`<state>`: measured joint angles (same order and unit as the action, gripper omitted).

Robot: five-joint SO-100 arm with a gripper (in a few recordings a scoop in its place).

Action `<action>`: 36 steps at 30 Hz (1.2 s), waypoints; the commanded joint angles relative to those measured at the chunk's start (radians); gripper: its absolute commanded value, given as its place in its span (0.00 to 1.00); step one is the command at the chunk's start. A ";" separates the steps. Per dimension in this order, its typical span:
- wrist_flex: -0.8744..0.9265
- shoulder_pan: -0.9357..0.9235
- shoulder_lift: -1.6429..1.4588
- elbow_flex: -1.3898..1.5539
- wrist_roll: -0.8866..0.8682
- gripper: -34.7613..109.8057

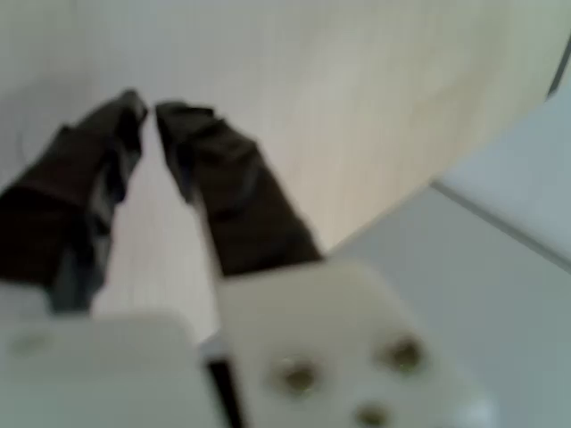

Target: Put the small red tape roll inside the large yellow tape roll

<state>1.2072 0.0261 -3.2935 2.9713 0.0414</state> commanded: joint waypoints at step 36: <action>0.588 0.063 2.246 -2.447 0.179 0.51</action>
<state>1.7533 0.1012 -1.1137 0.6918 0.2148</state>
